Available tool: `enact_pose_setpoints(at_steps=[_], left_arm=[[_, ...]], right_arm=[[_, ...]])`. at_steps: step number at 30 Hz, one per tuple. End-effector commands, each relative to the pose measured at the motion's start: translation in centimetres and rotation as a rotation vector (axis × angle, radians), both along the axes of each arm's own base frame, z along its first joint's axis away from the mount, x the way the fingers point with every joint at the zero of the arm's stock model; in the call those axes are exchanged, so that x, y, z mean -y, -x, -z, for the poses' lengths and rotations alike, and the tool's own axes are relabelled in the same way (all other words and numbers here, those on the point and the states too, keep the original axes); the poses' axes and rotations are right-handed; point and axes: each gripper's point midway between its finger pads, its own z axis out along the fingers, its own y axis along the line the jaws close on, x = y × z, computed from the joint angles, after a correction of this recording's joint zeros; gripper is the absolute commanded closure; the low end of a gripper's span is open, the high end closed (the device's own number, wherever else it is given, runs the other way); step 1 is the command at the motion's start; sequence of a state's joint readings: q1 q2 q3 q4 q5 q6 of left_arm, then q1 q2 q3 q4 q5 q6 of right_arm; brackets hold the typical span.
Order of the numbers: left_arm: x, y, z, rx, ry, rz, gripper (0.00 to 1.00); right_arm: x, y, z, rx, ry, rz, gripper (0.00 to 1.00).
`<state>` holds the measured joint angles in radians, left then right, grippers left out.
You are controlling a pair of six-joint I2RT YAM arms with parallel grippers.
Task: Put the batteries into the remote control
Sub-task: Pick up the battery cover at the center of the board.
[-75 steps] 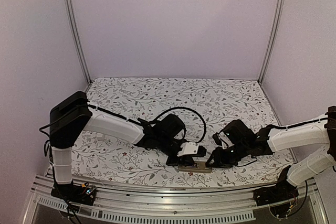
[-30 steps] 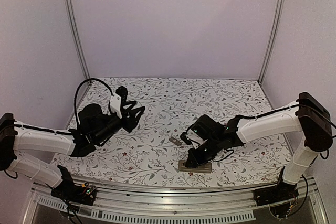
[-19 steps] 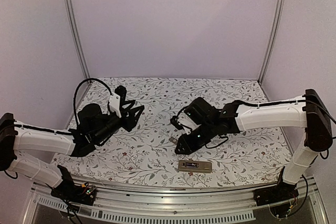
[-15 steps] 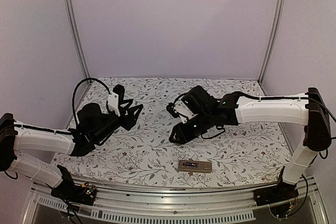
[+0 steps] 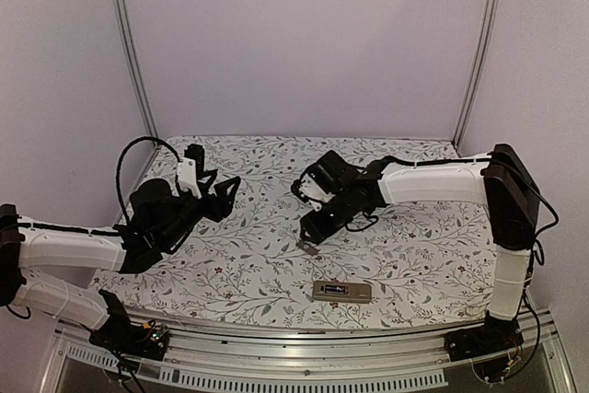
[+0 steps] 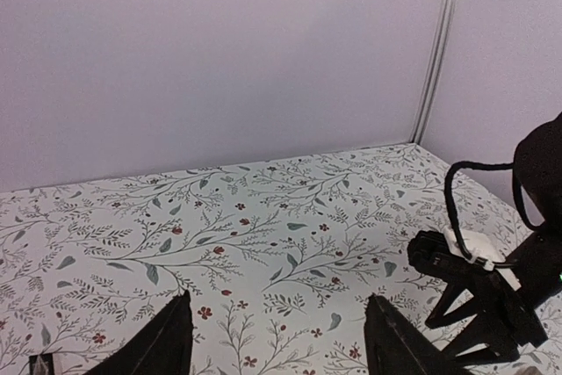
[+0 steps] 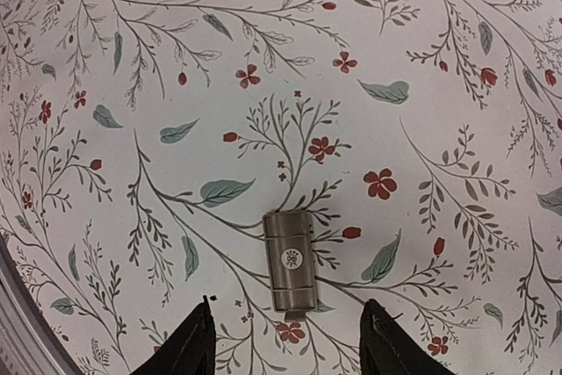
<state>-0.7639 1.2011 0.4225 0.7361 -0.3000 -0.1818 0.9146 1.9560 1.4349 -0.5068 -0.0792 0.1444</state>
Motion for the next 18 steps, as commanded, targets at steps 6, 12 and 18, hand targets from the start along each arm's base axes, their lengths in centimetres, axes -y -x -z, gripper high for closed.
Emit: enact_pose_setpoints(at_steps=[6, 12, 18], left_arm=[[-0.5, -0.6, 1.7, -0.044, -0.022, -0.012, 0.34], [-0.7, -0.7, 1.7, -0.039, -0.031, -0.017, 0.34], [-1.2, -0.8, 1.5, -0.026, -0.048, -0.037, 0.33]], right_arm=[[-0.8, 0.7, 1.7, 0.049, 0.012, -0.195, 0.44], [-0.8, 3.4, 0.0, 0.247, -0.018, -0.707, 0.41], [0.2, 3.8, 1.5, 0.363, 0.006, -1.02, 0.41]])
